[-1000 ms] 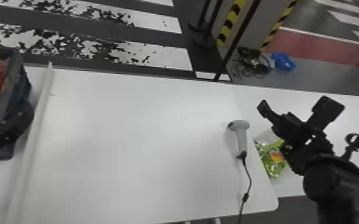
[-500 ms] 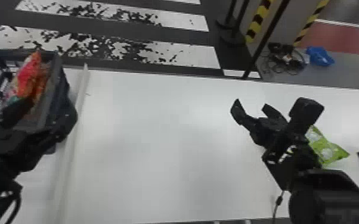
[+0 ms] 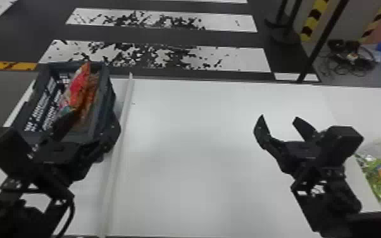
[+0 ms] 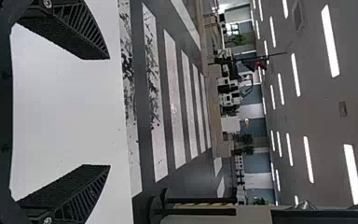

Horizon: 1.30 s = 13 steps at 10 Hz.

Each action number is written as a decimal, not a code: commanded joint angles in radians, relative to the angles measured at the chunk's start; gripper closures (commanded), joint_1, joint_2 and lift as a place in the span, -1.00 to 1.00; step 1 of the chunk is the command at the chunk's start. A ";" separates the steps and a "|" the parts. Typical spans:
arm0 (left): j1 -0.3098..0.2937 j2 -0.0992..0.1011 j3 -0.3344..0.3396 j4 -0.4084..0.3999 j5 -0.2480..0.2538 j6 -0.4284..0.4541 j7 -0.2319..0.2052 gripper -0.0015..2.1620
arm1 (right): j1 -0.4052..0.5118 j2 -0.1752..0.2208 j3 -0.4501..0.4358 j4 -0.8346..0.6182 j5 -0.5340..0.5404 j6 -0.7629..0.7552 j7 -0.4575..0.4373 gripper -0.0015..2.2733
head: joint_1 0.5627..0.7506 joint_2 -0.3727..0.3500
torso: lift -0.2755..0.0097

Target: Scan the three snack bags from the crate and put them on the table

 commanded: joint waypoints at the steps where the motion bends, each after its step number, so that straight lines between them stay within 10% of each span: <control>1: -0.065 0.006 0.038 0.038 -0.006 -0.033 0.009 -0.97 | 0.014 -0.002 -0.001 -0.007 0.009 0.000 0.001 -0.96 | 0.41 0.03 | 0.28; 7: -0.453 0.018 -0.061 0.390 -0.139 -0.009 0.098 -0.97 | 0.043 -0.022 -0.006 0.033 0.079 -0.003 0.003 -0.96 | 0.41 0.18 | 0.28; 13: -0.464 0.026 -0.045 0.436 -0.202 0.114 0.179 -0.97 | 0.009 -0.052 -0.001 0.094 0.055 -0.049 0.001 -0.96 | 0.41 0.15 | 0.28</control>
